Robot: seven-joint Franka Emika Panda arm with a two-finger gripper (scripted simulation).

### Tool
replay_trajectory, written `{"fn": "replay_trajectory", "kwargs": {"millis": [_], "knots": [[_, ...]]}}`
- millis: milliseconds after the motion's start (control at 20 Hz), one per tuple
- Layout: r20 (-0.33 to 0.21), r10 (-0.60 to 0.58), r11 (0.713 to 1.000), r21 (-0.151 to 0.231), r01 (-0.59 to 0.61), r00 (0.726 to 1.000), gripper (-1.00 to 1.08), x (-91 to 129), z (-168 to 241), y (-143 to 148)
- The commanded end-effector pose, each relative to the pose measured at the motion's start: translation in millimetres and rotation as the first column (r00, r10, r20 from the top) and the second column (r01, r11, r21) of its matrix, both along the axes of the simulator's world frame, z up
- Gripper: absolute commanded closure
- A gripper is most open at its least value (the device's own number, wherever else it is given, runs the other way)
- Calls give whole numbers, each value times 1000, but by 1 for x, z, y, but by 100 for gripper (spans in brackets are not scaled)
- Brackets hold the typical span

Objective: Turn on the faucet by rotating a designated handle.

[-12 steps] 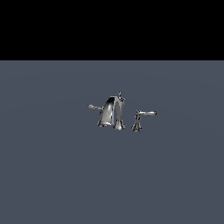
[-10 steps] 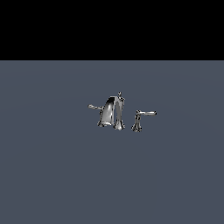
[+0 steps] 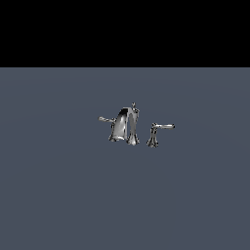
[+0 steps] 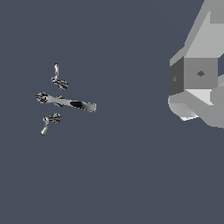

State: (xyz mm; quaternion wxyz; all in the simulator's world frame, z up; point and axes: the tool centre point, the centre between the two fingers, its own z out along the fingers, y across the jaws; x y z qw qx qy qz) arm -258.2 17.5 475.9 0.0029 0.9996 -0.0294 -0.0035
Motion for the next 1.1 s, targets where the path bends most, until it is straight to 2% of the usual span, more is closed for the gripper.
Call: {"fn": "replay_trajectory", "kwargs": {"millis": [0, 500, 750, 1050], "knots": [[0, -27, 1000, 0, 27, 1000, 108, 3, -6, 5], [0, -204, 979, 1, 204, 979, 108, 25, -44, 39], [0, -308, 951, 2, 308, 951, 108, 41, -67, 58], [0, -428, 904, 3, 428, 904, 108, 63, -95, 78]]}}
